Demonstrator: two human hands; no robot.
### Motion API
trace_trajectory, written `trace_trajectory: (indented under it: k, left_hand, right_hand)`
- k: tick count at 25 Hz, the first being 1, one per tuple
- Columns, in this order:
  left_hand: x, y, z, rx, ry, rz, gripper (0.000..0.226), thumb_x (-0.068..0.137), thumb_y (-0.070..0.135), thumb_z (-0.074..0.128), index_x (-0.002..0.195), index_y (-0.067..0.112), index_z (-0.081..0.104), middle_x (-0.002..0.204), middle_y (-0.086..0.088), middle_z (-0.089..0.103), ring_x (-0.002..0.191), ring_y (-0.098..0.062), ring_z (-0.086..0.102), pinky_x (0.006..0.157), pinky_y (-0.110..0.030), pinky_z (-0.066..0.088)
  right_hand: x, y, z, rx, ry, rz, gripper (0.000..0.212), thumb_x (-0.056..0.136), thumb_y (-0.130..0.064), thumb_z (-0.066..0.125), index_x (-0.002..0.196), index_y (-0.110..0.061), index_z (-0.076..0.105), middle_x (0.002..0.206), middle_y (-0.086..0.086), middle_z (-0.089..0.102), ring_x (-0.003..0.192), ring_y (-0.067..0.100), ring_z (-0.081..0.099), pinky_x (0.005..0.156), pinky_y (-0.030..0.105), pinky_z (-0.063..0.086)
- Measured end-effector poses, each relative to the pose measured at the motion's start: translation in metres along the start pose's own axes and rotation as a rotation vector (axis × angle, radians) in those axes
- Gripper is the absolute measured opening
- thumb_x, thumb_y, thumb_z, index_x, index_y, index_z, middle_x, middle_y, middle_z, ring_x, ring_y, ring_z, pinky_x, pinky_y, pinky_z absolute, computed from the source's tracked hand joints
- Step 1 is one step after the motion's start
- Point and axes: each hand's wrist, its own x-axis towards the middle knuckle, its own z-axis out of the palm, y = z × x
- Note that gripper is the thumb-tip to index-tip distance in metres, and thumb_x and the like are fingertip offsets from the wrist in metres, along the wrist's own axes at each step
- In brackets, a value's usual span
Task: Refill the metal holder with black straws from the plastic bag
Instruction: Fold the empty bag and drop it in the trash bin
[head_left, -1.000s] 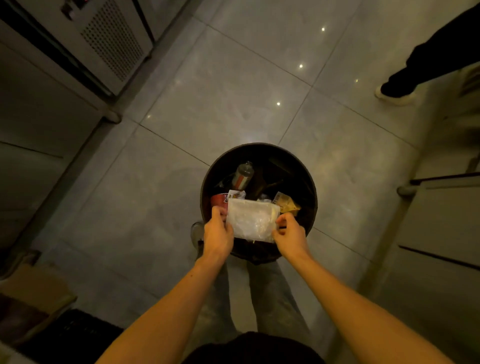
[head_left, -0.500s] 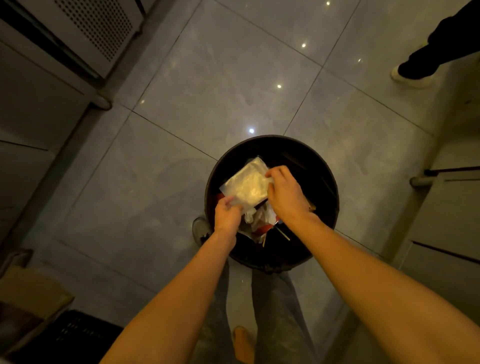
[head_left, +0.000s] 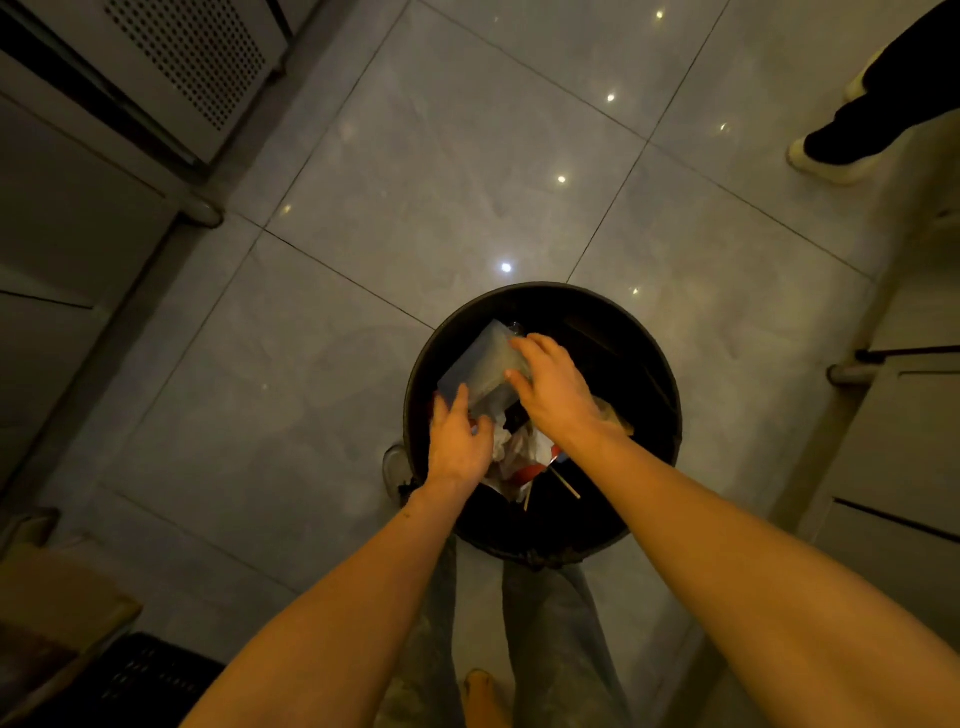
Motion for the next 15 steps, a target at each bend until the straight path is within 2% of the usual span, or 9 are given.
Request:
trace_trajectory:
  k: [2, 6, 10, 15]
  left_hand:
    - [-0.007, 0.003, -0.007, 0.102, 0.029, 0.104, 0.060, 0.101, 0.018, 0.043, 0.154, 0.012, 0.015, 0.163, -0.015, 0.004, 0.149, -0.032, 0.012, 0.116, -0.037, 0.023]
    - [-0.040, 0.026, -0.031, 0.108, 0.065, 0.293, 0.055, 0.101, 0.016, 0.041, 0.153, 0.012, 0.021, 0.162, -0.010, 0.016, 0.148, -0.024, 0.019, 0.112, -0.025, 0.022]
    - [-0.056, 0.048, -0.062, 0.194, 0.091, 0.354, 0.051, 0.103, 0.025, 0.037, 0.151, 0.012, 0.026, 0.159, -0.011, 0.026, 0.147, -0.026, 0.023, 0.118, -0.037, 0.025]
    - [-0.079, 0.075, -0.108, 0.391, 0.092, 0.590, 0.051, 0.104, 0.030, 0.036, 0.151, 0.011, 0.027, 0.157, -0.014, 0.028, 0.144, -0.031, 0.029, 0.116, -0.043, 0.029]
  right_hand:
    - [-0.002, -0.008, -0.011, 0.027, 0.045, -0.019, 0.047, 0.099, -0.032, 0.047, 0.143, -0.015, 0.039, 0.145, 0.009, 0.041, 0.131, 0.027, 0.040, 0.100, 0.041, 0.045]
    - [-0.022, -0.034, -0.048, 0.010, 0.101, 0.005, 0.048, 0.101, -0.032, 0.041, 0.144, -0.013, 0.036, 0.147, 0.009, 0.041, 0.133, 0.025, 0.040, 0.103, 0.039, 0.042]
    - [-0.048, -0.063, -0.085, -0.011, 0.134, -0.029, 0.047, 0.101, -0.032, 0.040, 0.144, -0.011, 0.037, 0.146, 0.011, 0.043, 0.131, 0.027, 0.041, 0.102, 0.039, 0.042]
    - [-0.085, -0.092, -0.128, -0.034, 0.290, -0.005, 0.049, 0.102, -0.037, 0.038, 0.145, -0.015, 0.034, 0.146, 0.009, 0.042, 0.133, 0.028, 0.039, 0.103, 0.040, 0.041]
